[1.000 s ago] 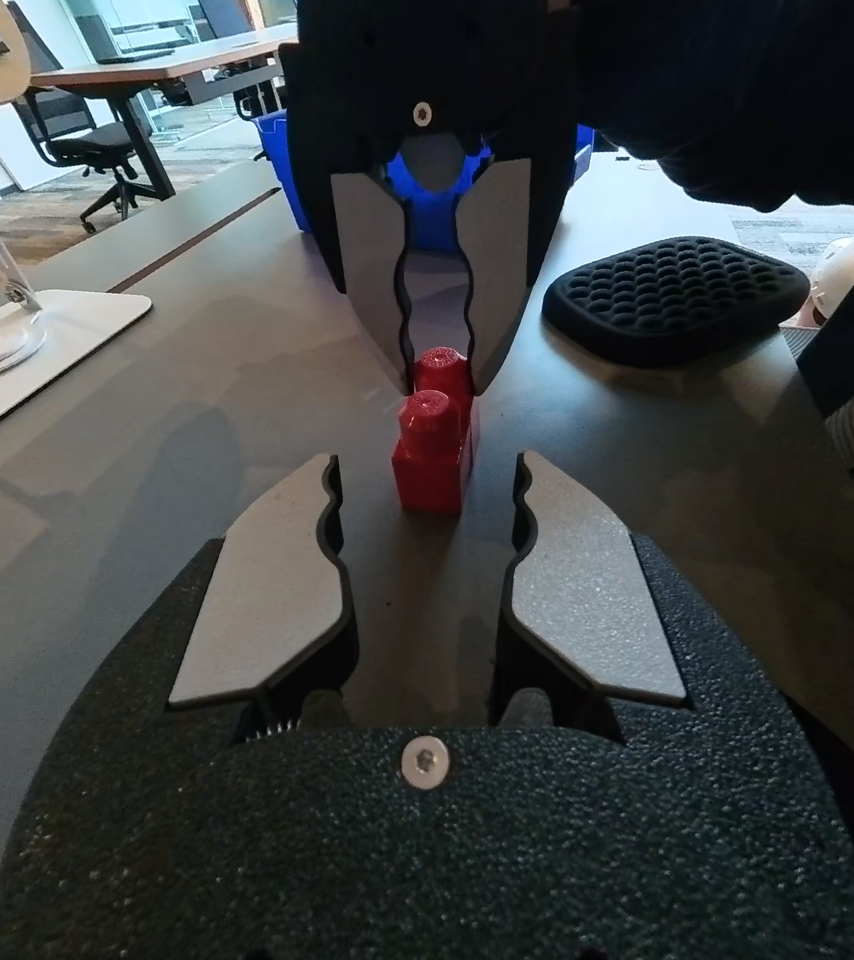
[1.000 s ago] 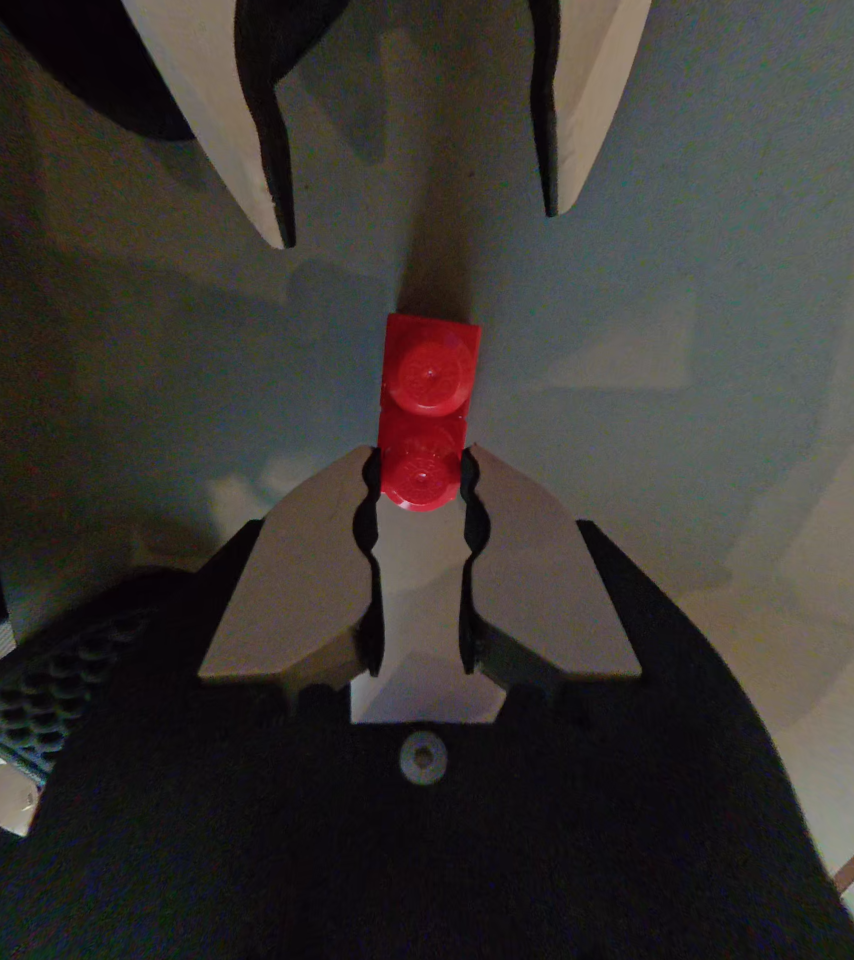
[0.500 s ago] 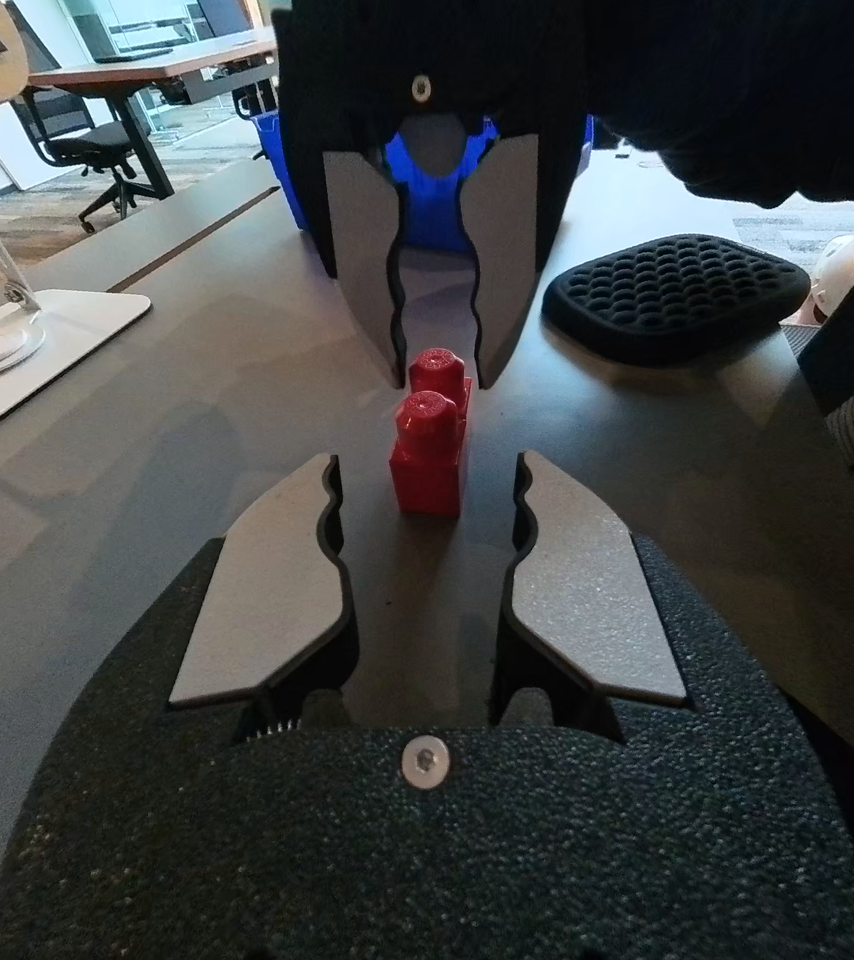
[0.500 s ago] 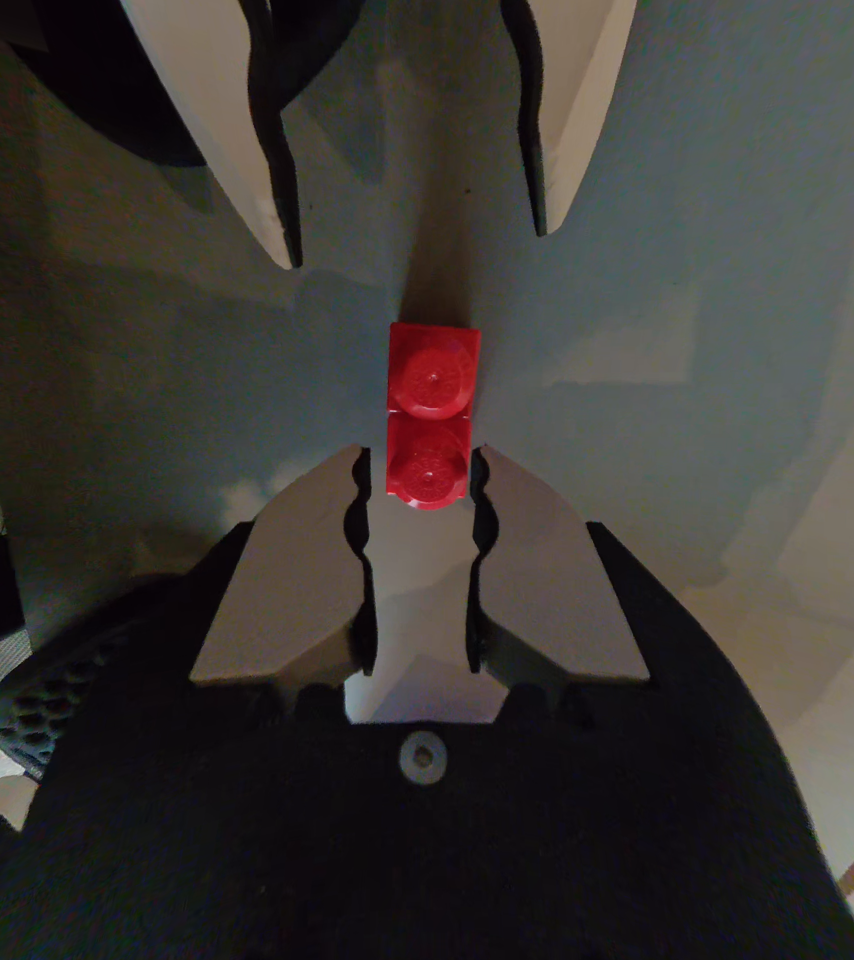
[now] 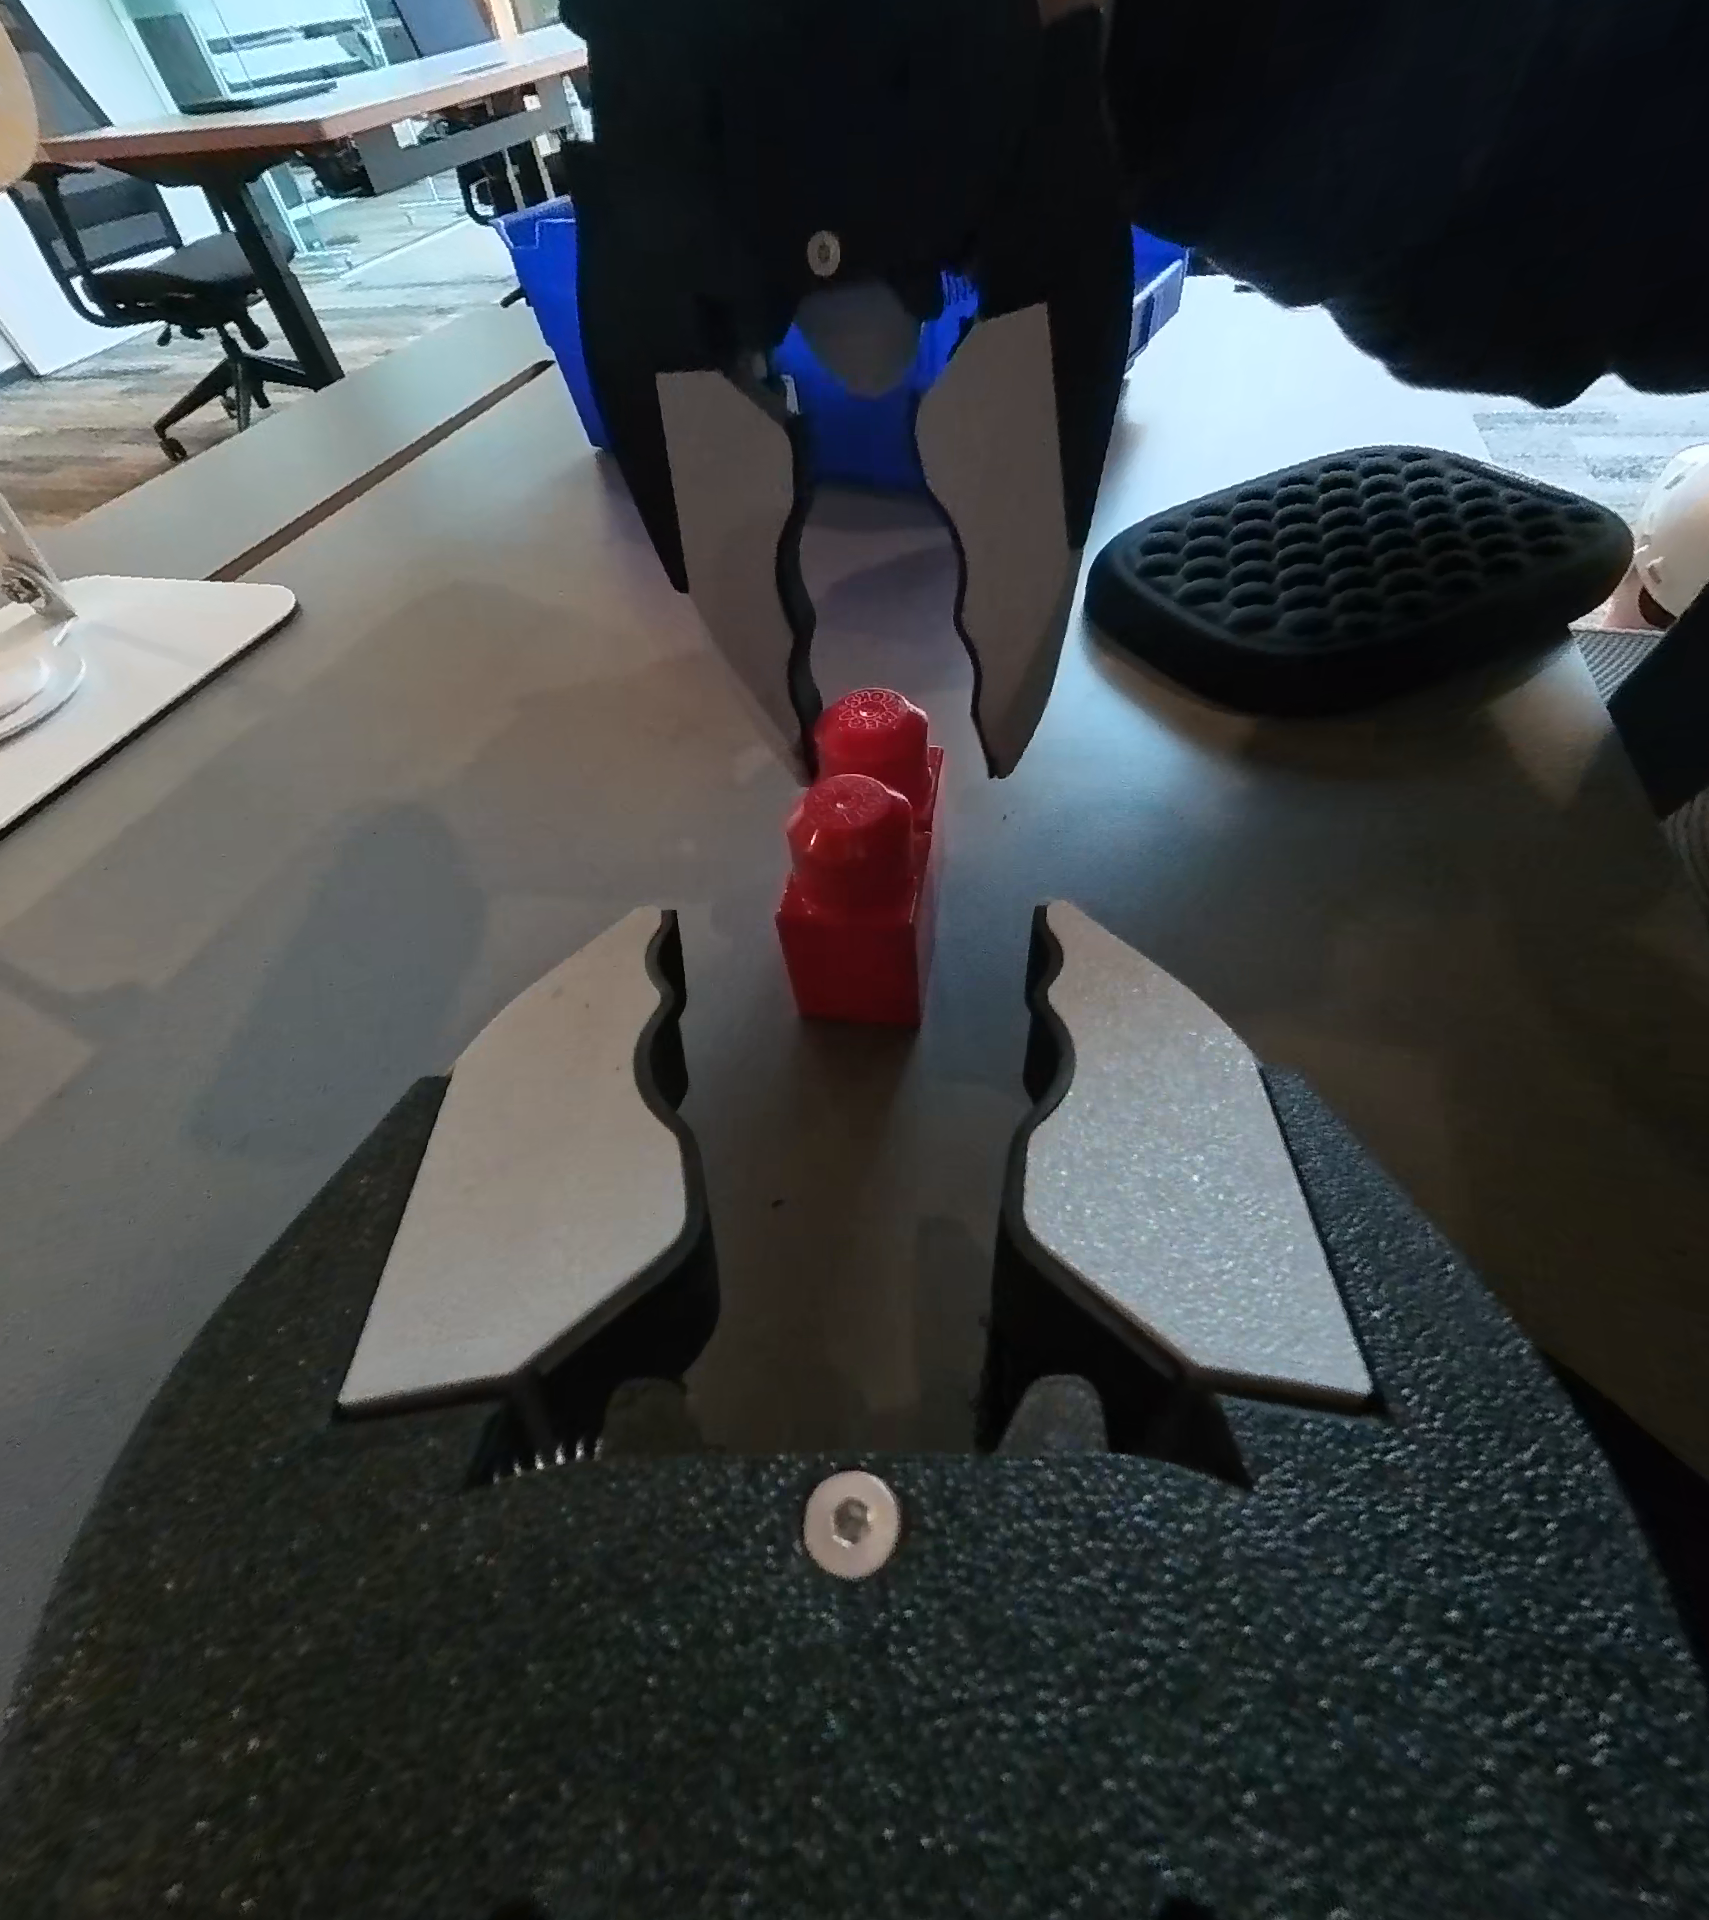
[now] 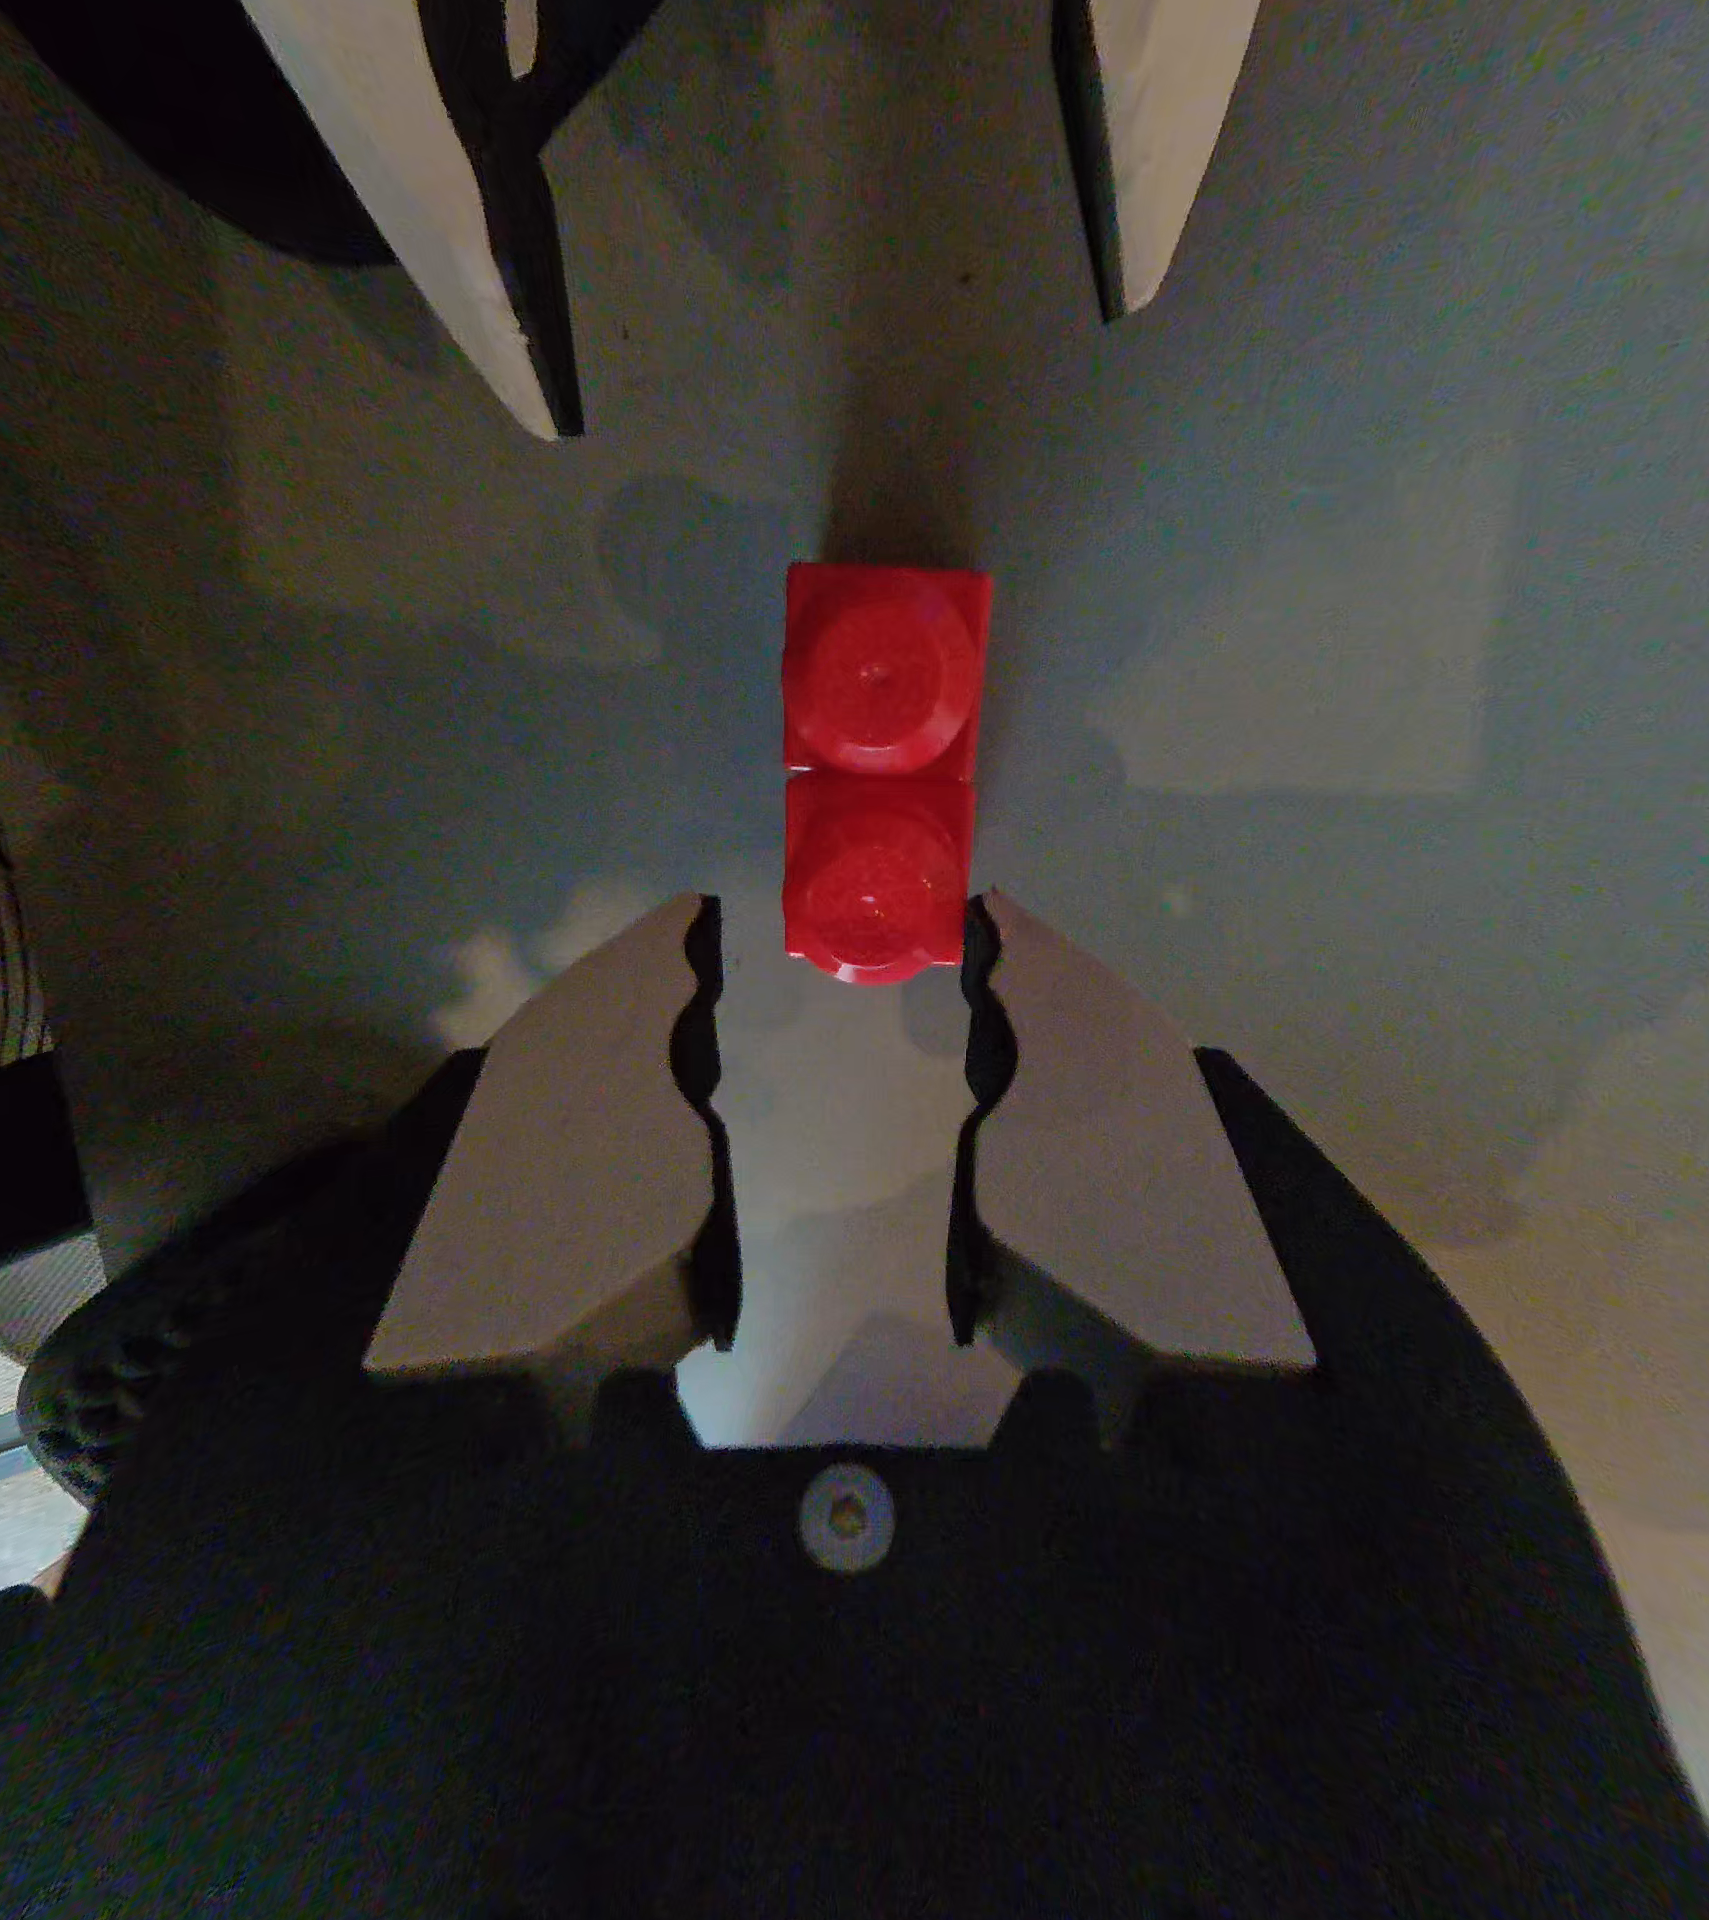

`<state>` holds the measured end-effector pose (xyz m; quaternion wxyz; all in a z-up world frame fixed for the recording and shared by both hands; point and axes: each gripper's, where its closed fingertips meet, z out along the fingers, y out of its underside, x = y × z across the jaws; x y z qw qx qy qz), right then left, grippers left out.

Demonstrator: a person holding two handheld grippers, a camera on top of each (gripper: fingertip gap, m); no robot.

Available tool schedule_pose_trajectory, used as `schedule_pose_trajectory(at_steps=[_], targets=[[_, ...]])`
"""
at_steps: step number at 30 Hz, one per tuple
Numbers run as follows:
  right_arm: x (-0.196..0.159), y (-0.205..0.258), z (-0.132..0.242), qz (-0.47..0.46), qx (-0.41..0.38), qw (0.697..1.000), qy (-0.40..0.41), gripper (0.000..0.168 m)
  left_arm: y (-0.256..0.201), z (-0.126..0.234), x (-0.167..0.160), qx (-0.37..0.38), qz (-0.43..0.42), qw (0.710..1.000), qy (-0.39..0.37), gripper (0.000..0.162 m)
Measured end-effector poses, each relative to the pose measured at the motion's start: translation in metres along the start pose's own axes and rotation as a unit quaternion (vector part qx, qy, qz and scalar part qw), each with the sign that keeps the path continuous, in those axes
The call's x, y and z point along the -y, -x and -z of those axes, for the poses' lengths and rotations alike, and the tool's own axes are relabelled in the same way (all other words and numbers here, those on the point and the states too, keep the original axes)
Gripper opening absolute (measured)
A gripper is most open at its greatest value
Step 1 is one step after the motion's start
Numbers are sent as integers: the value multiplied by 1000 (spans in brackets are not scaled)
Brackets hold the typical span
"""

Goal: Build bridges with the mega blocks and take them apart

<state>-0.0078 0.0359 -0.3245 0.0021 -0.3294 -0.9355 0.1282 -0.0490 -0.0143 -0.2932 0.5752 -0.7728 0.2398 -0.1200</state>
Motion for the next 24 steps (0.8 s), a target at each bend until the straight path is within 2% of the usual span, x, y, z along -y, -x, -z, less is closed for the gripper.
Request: schedule_pose_trajectory(at_steps=[15,19,24], targets=[[3,0,-1,0,-5,1000,-2,42,-1,-2,-3,-5,-2,1000,10,62],[0,-1,-2,2,-10,1000,6,40,-5,-12,-14,-54,21,996,62,61],[2,0,-2,1,-11,1000,2,40,-1,-23,-25,-67,2,992,108,57]])
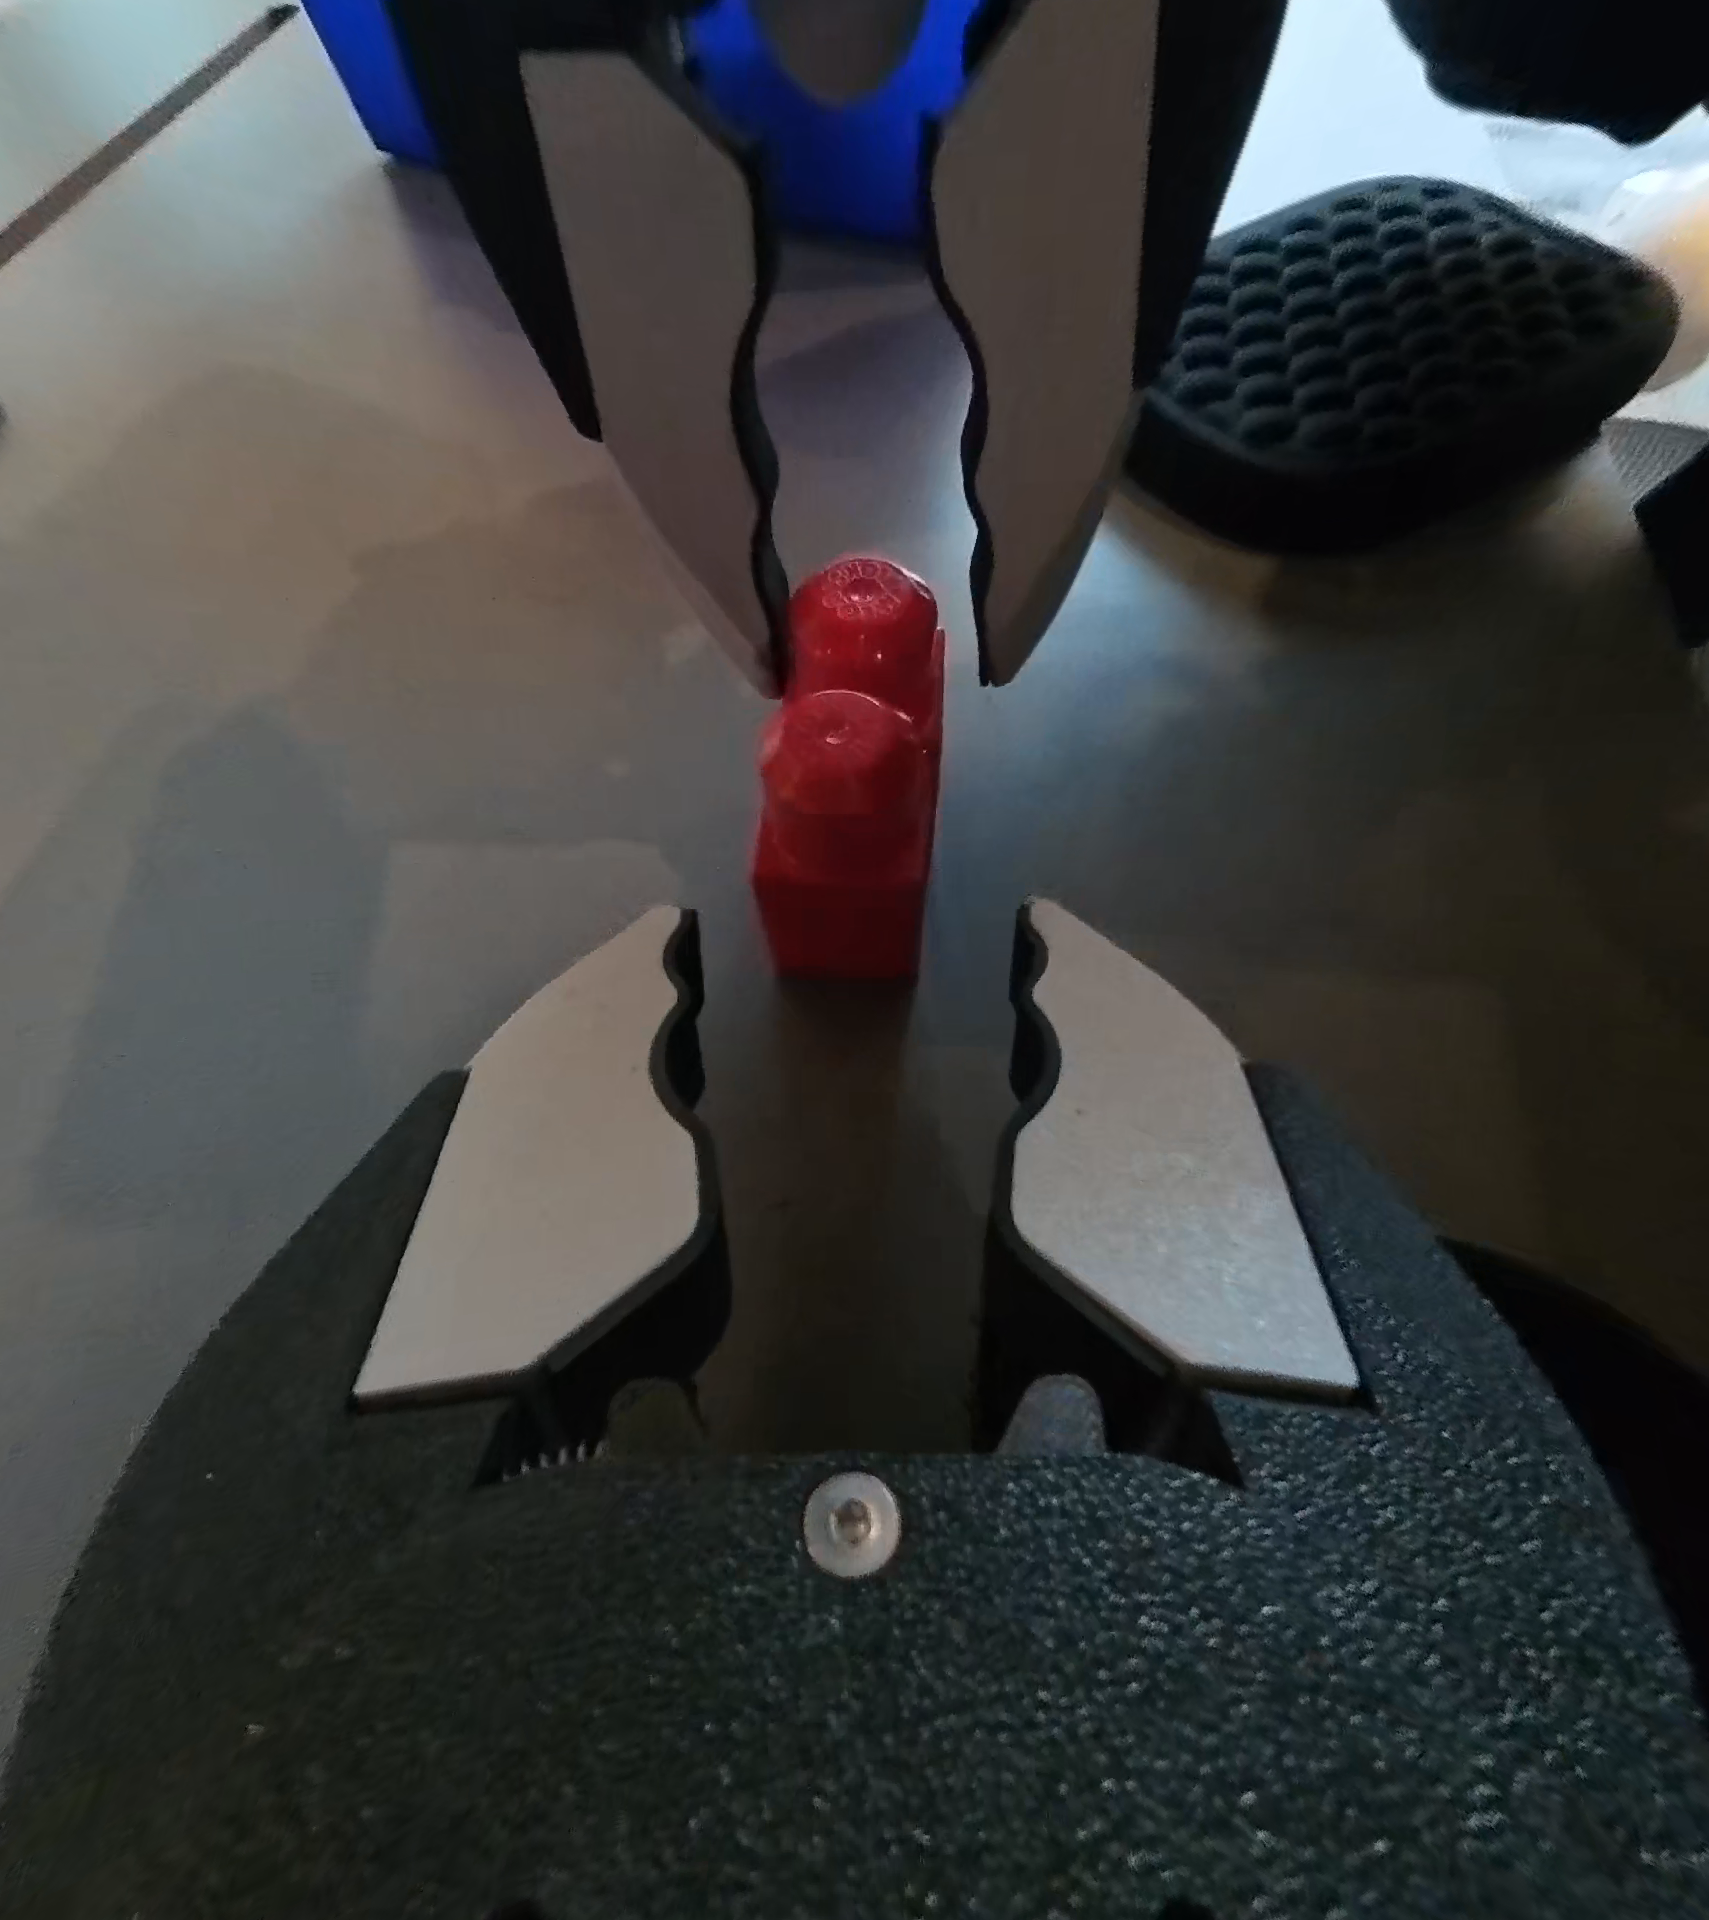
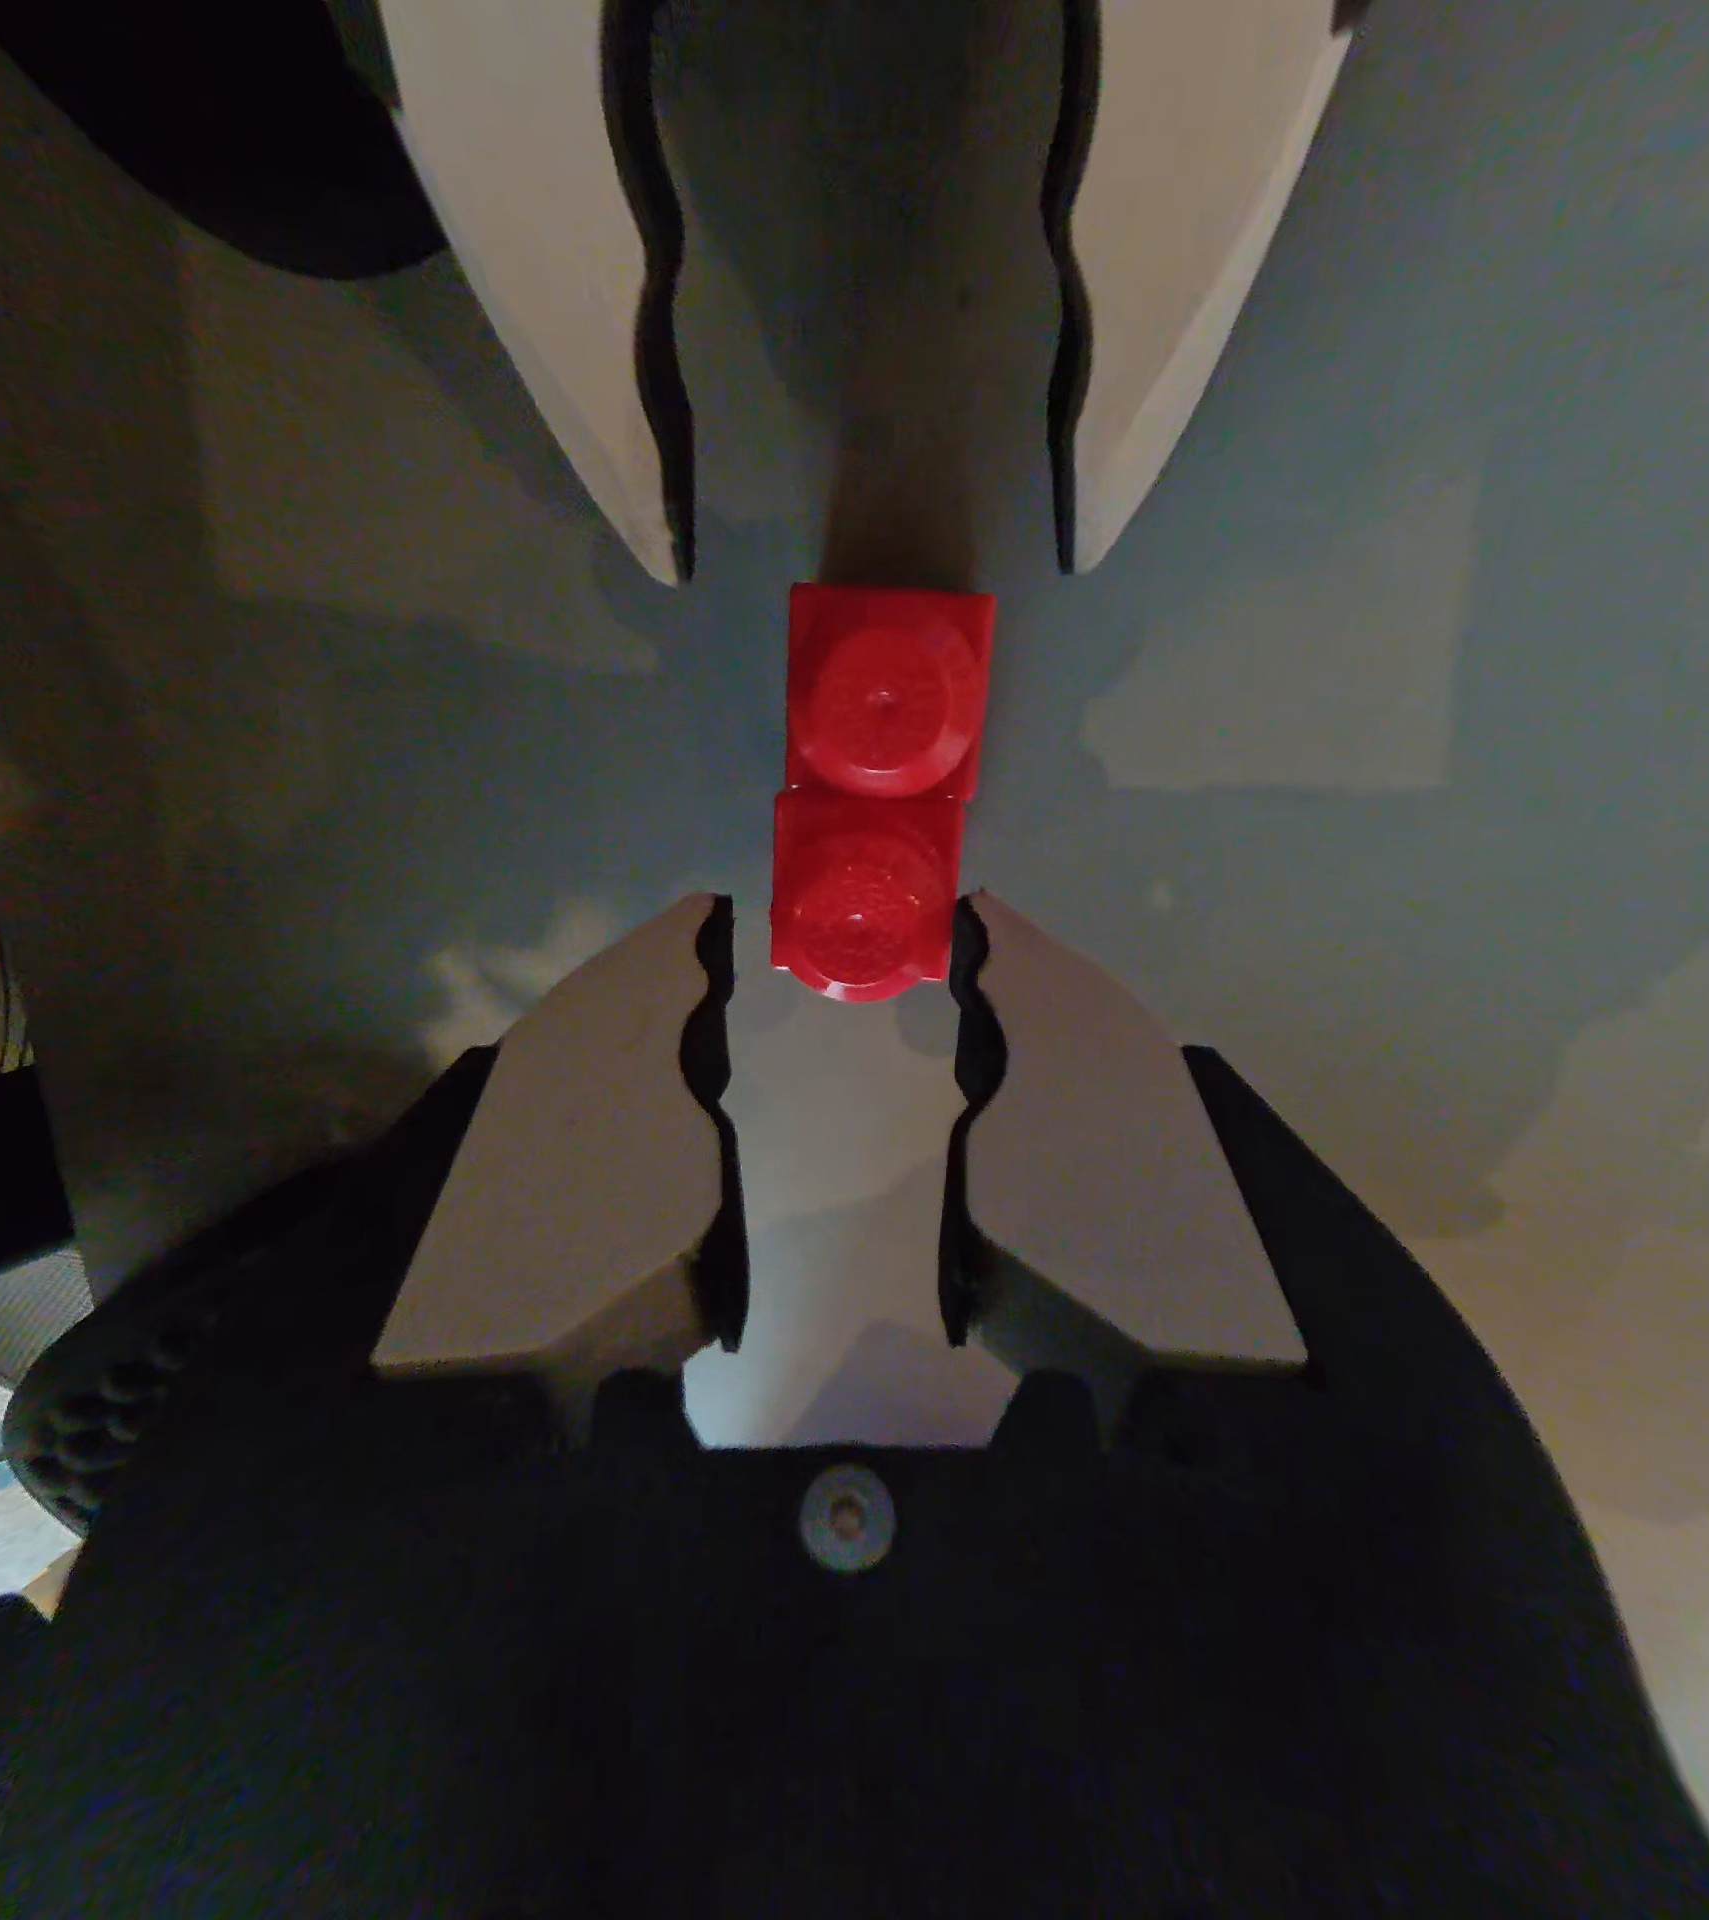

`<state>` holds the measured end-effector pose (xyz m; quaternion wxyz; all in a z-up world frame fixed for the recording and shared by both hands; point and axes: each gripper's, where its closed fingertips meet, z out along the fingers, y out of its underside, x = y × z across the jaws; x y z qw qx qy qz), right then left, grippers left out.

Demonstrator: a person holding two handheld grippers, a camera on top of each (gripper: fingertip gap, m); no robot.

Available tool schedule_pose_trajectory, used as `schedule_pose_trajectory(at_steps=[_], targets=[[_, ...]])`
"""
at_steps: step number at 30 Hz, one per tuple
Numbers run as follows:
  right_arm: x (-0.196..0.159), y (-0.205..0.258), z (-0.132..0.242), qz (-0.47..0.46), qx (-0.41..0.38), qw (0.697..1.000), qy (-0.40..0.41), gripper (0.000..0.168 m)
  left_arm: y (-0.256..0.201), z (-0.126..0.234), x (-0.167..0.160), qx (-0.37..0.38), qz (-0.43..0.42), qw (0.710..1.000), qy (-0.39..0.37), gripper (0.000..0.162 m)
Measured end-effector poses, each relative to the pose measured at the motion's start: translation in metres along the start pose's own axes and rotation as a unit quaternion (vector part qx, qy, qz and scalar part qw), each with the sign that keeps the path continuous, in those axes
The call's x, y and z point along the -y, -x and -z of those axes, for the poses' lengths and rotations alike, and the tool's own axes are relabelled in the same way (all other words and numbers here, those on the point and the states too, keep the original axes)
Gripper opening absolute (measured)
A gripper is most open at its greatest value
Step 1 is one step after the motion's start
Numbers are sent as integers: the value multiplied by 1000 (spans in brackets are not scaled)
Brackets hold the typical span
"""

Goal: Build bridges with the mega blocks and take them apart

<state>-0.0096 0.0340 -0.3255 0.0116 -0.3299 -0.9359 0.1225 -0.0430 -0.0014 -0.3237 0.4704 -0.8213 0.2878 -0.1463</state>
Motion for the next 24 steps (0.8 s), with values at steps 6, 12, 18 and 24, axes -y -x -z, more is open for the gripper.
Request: schedule_pose_trajectory(at_steps=[6,12,18,24], targets=[[1,0,-1,0,0,1000,0,38,1,-4,2,-11,-12,1000,0,48],[3,-1,-1,-8,-6,1000,-2,33,-3,-11,3,-41,-32,999,7,41],[1,1,-1,-18,-13,1000,2,33,-6,-11,4,-65,-38,997,2,37],[2,4,-2,-17,-19,1000,-1,33,-8,-12,6,-83,-44,996,-2,37]])
